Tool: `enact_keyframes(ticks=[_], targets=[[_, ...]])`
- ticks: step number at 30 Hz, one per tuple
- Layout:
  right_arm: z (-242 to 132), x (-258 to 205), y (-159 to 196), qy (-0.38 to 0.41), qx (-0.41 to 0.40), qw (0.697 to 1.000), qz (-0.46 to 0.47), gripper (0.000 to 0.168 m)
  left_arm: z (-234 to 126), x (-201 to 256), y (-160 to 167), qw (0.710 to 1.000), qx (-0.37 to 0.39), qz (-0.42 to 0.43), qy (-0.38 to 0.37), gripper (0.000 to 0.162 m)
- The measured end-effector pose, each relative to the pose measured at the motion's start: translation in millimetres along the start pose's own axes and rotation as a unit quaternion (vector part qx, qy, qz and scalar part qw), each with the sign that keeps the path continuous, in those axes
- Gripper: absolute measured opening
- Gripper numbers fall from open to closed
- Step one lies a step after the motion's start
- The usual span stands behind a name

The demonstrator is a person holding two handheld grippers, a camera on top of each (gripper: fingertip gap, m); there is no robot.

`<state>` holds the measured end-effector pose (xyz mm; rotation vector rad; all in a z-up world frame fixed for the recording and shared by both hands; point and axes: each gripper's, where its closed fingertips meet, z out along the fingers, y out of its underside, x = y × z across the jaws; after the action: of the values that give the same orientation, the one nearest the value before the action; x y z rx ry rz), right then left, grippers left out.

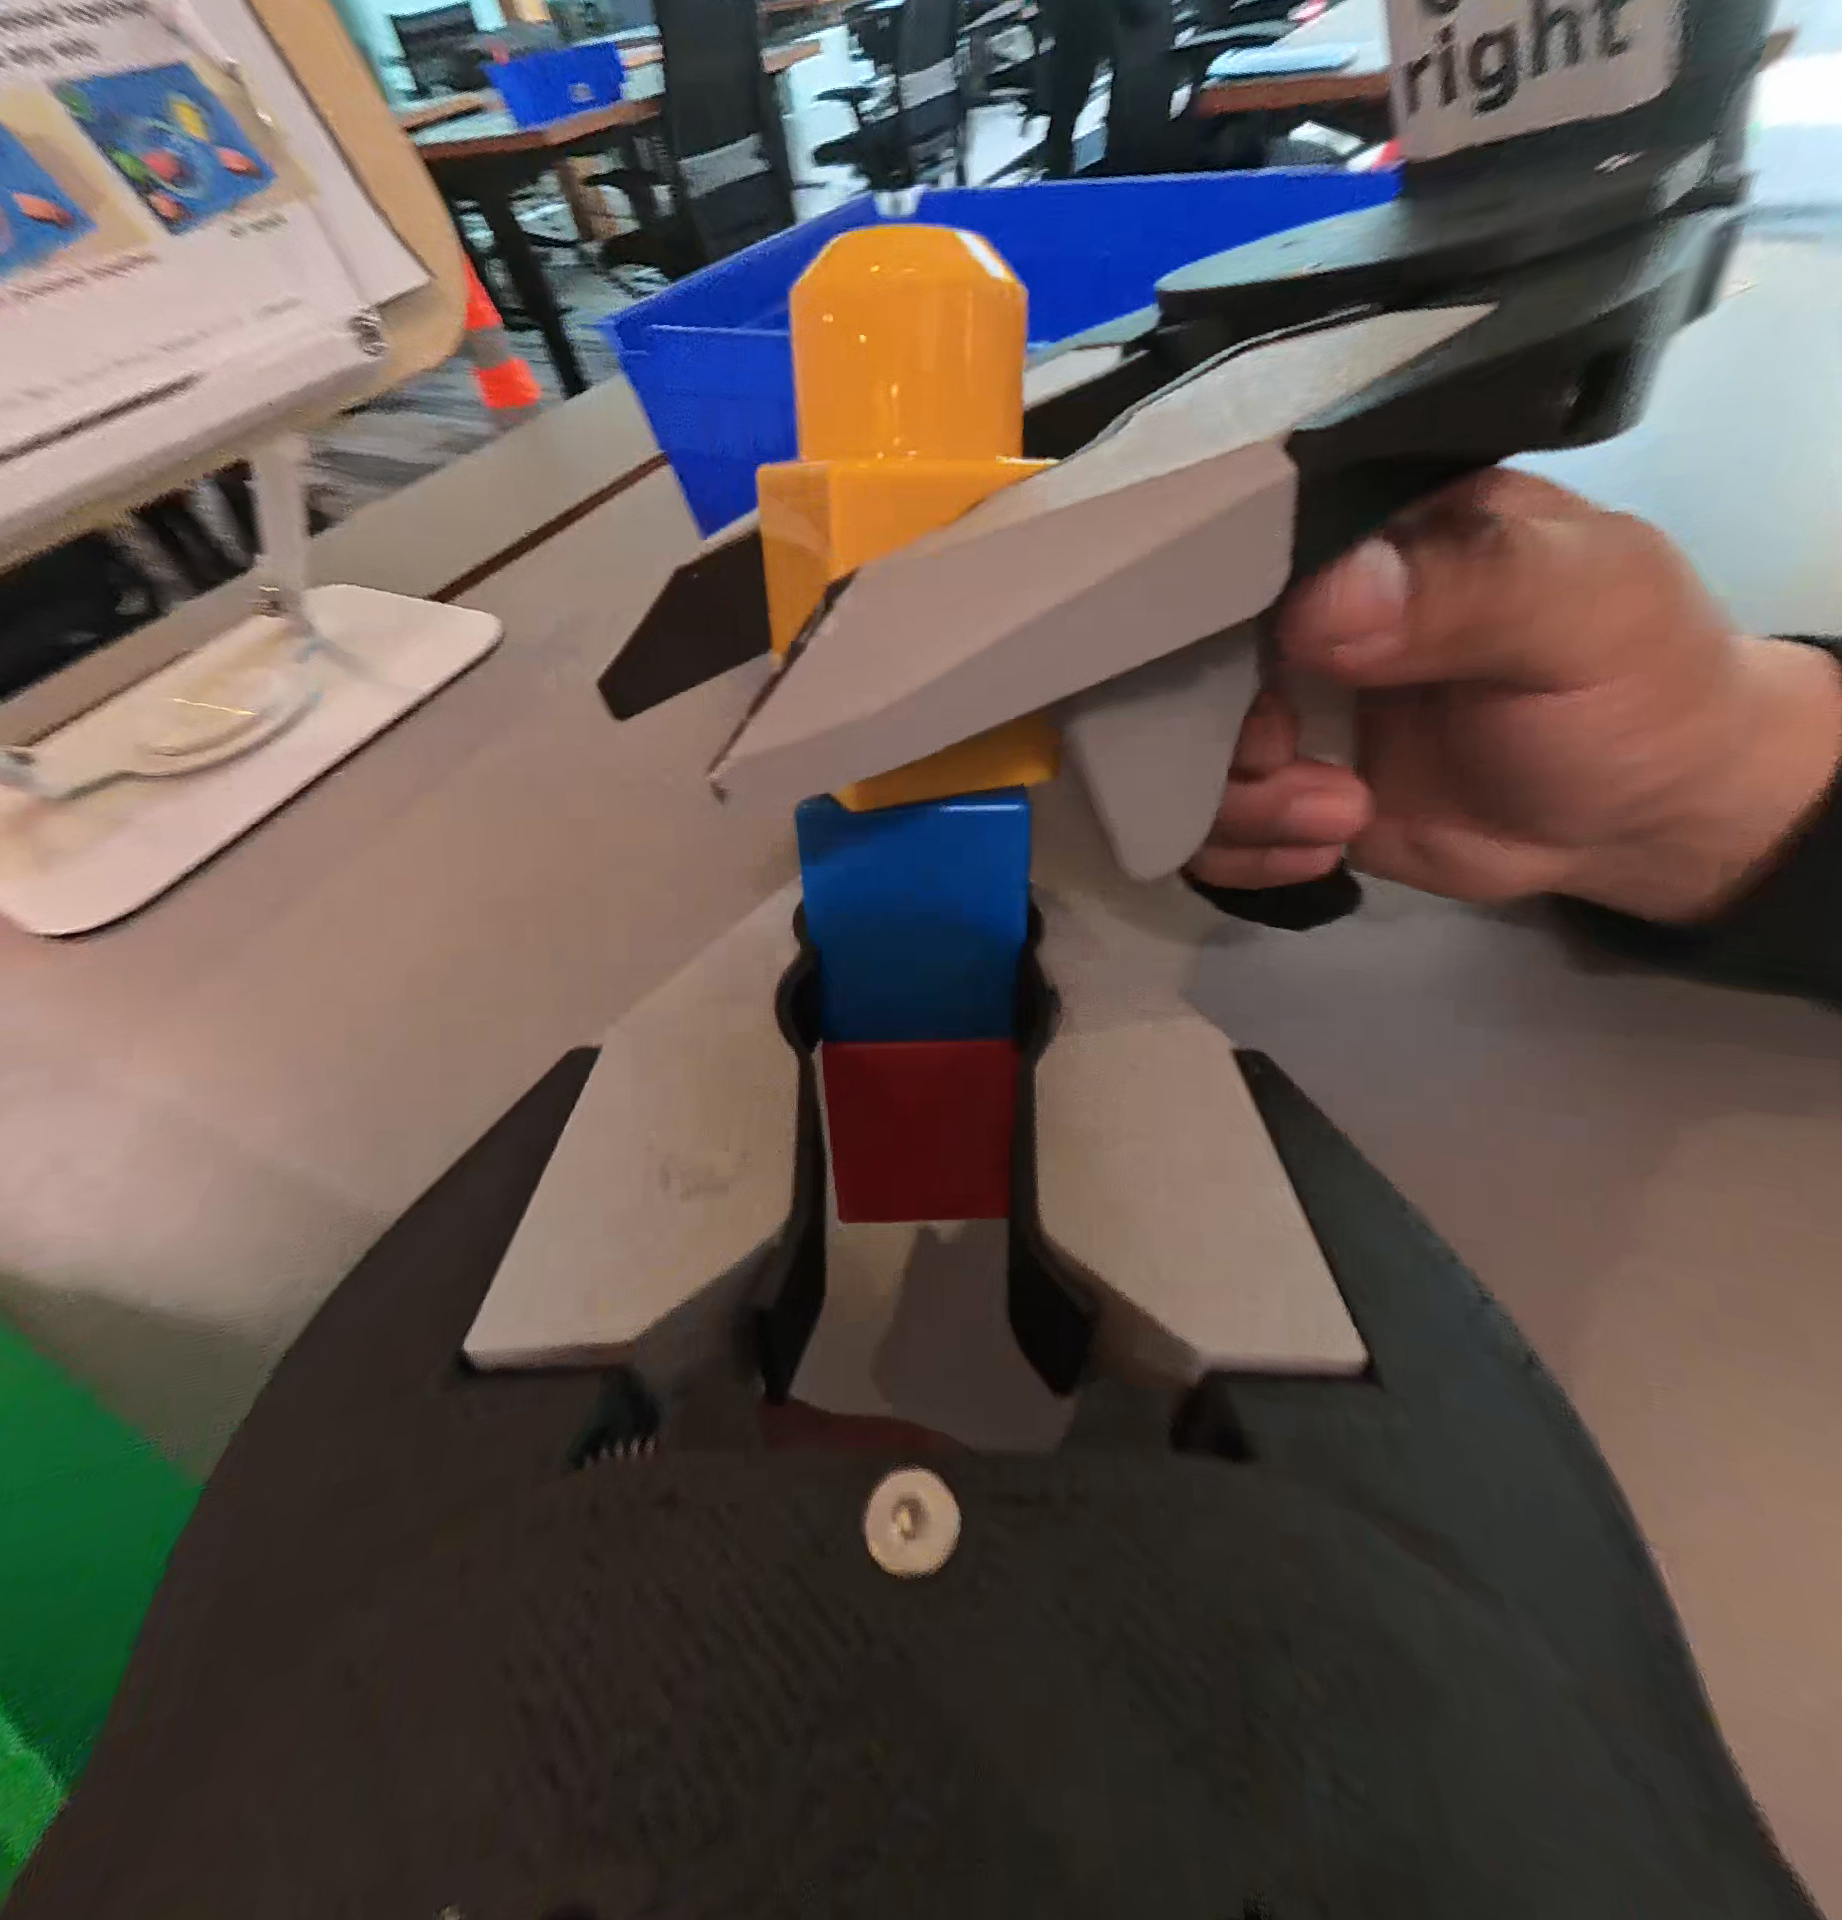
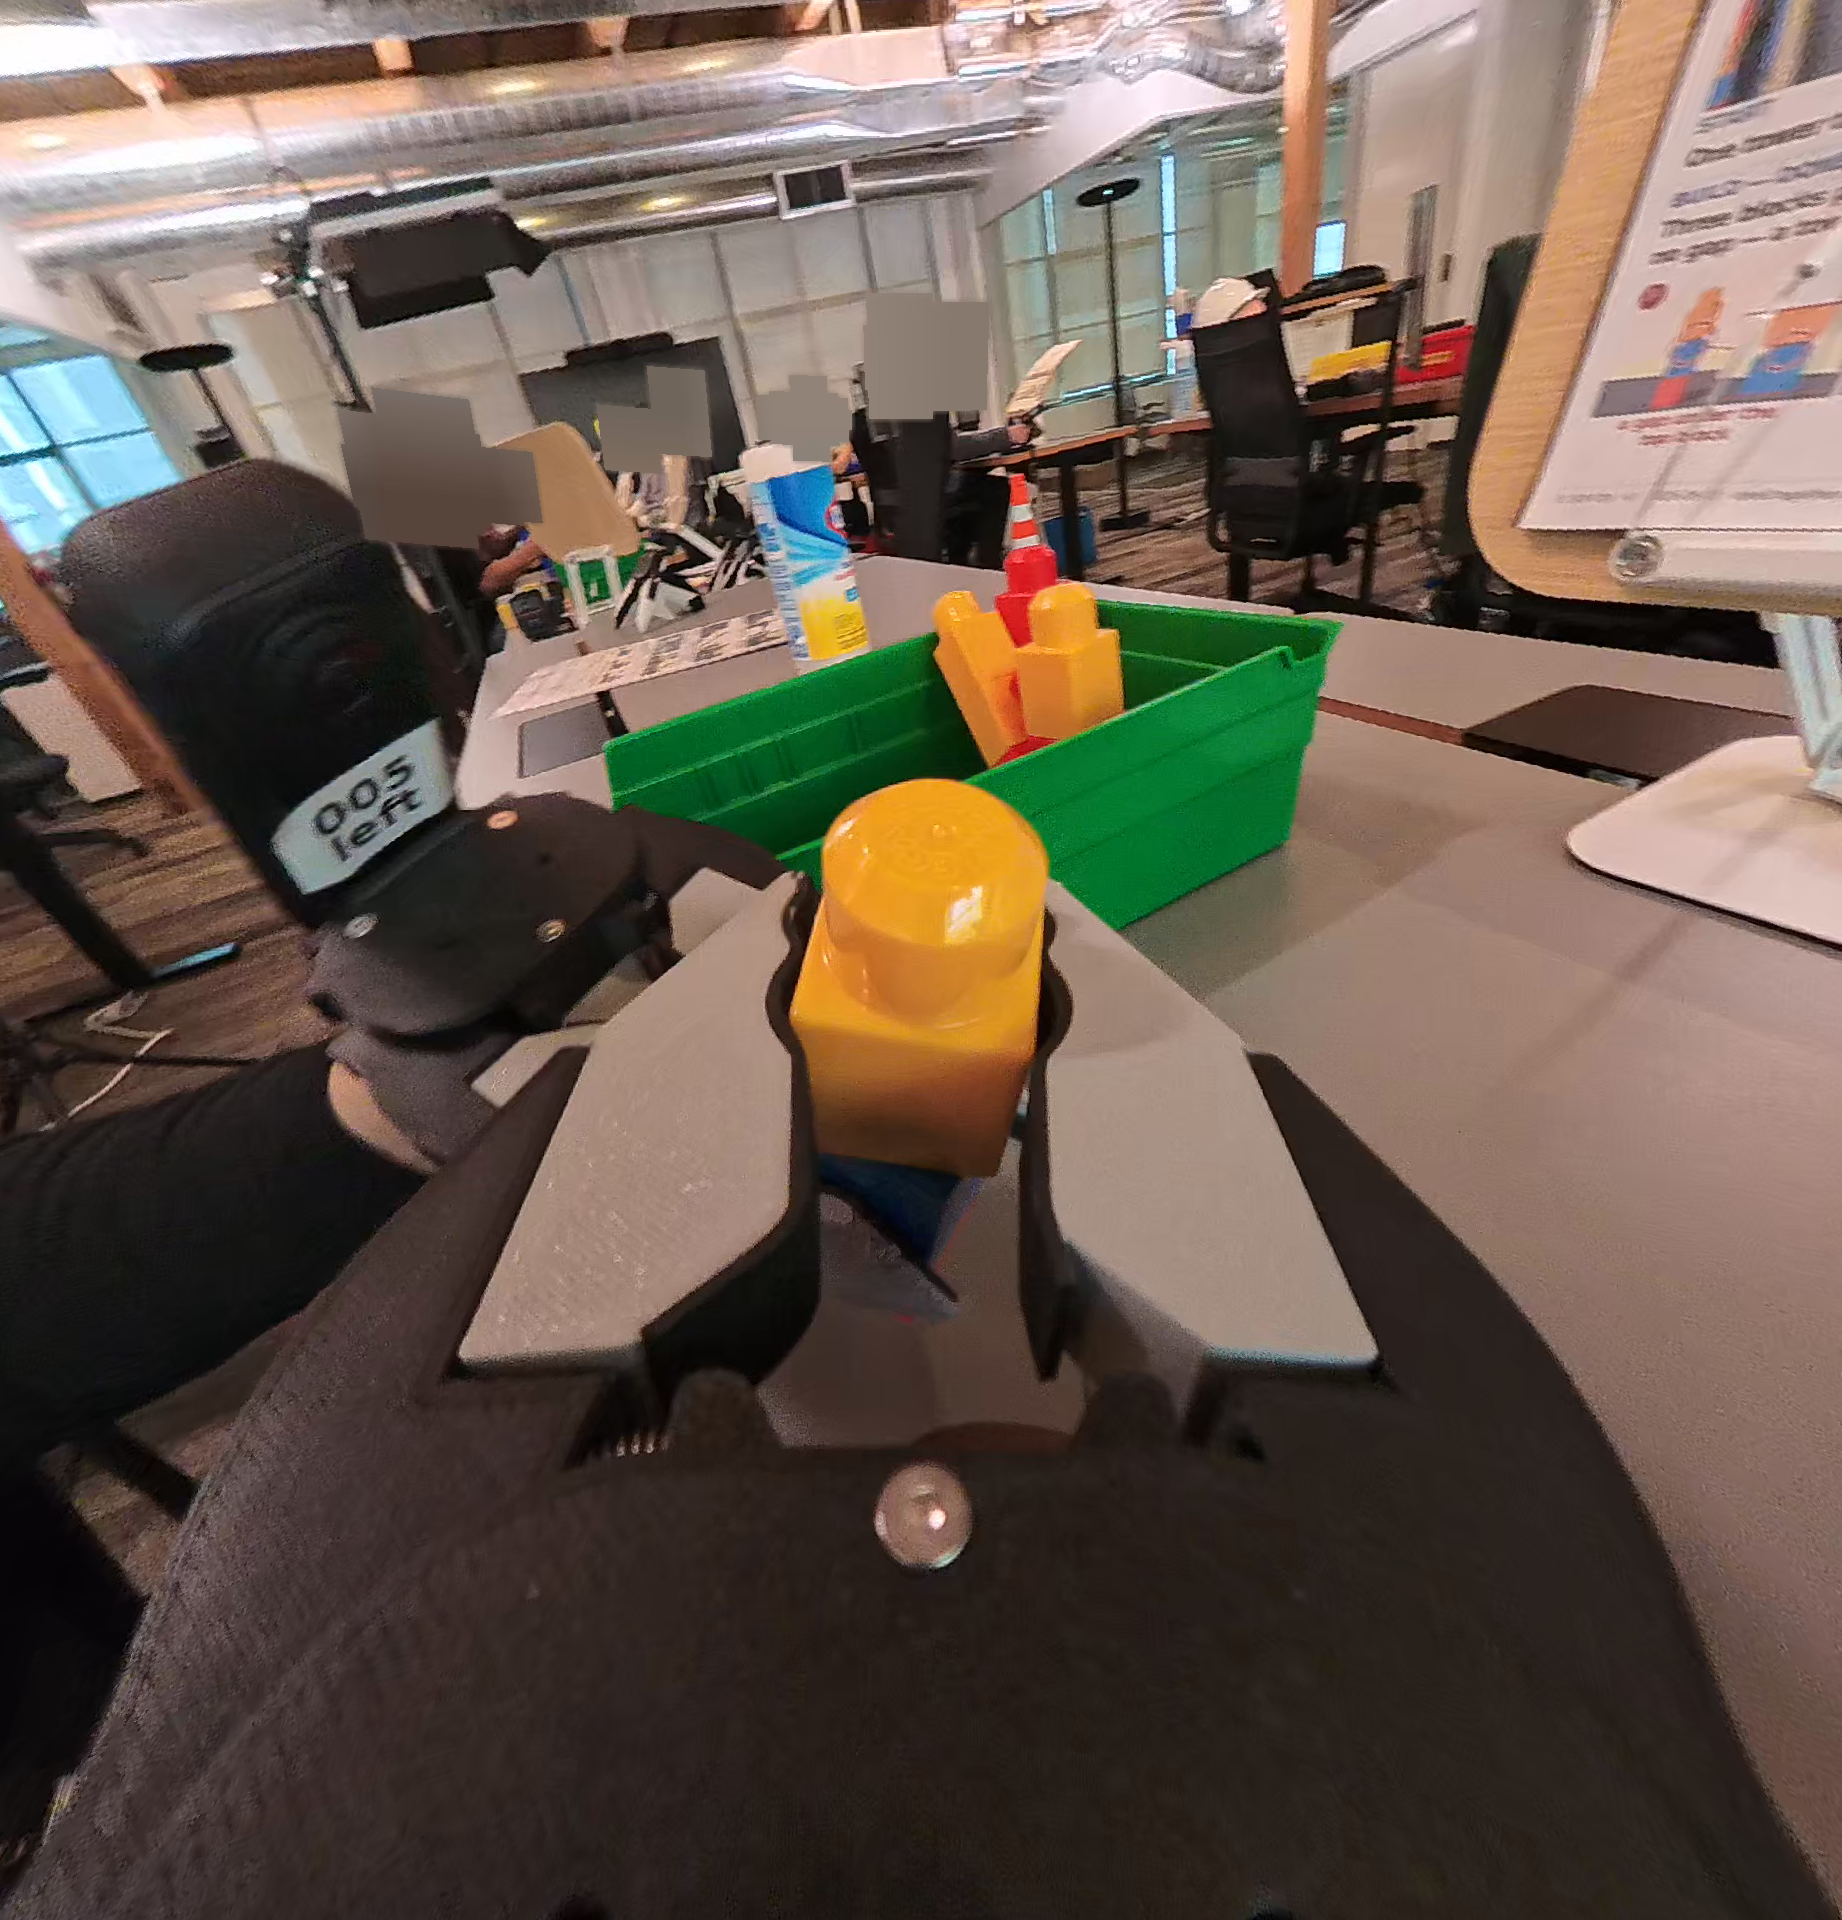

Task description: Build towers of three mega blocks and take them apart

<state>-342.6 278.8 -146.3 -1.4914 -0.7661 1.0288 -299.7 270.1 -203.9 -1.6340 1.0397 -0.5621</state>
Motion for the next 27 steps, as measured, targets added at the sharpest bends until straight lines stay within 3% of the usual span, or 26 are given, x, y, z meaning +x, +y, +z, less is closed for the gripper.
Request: enact_keyframes(ticks=[5,7,10,16,23,27], targets=[[-7,-31,-12,-0.099,0.022,0.995,0.005,0.038,-17,32,-14,0.979,0.04,-0.104,0.172,0.033],[-10,-37,-16,-0.123,0.032,0.992,0.011,0.038,-21,35,-18,0.974,0.05,-0.113,0.189,0.033],[-9,-27,-16,-0.092,0.033,0.995,0.006,0.036,-15,26,-17,0.984,0.048,-0.094,0.145,0.033],[-5,6,-6,0.037,0.002,0.999,-0.04,0.036,-1,-9,1,0.999,-0.002,0.022,-0.033,0.033],[-33,29,-35,0.065,0.09,0.994,0.016,0.037,-4,-10,-1,1.0,0.011,-0.013,-0.017,0.033],[-55,42,-53,0.135,0.131,0.982,-0.034,0.036,-6,-17,-5,0.999,0.027,-0.029,-0.032,0.033]])
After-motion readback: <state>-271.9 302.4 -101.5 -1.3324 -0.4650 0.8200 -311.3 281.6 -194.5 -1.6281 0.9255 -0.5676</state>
